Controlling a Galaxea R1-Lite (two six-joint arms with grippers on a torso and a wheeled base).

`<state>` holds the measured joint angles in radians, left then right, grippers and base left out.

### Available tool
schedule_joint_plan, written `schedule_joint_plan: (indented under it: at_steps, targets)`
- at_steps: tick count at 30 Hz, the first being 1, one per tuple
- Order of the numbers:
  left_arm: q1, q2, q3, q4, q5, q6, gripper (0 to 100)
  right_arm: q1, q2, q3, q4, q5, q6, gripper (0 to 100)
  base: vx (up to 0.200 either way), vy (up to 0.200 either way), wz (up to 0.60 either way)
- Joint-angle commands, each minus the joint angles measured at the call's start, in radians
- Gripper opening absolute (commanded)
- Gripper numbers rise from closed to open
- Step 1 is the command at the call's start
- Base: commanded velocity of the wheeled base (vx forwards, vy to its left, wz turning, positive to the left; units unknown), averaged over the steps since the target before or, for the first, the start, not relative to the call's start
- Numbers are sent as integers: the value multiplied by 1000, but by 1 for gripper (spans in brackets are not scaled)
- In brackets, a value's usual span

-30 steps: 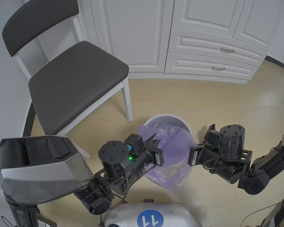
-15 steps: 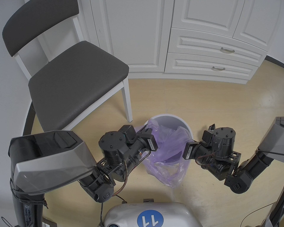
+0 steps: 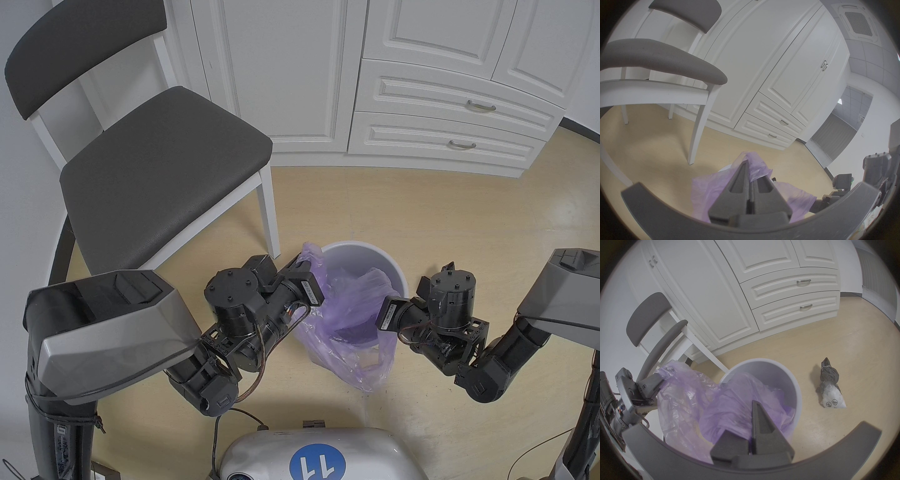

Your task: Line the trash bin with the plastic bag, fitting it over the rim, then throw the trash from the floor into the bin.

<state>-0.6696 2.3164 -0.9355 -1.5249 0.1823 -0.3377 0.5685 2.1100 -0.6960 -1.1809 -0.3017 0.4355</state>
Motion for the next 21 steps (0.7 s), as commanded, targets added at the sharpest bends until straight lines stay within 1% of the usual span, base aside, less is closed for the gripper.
schedule_joint_plan:
  at_steps: [1,9,21]
  targets:
    - [8,32,-28,0,2,-7,0,-13,33,-20,-2,0,5,0,0,0,0]
    - [33,58,-54,9,12,-11,0,-24,68,-60,0,-2,48,0,0,0,0]
    - [54,74,-83,23,26,-15,0,-44,77,-73,3,-2,48,0,0,0,0]
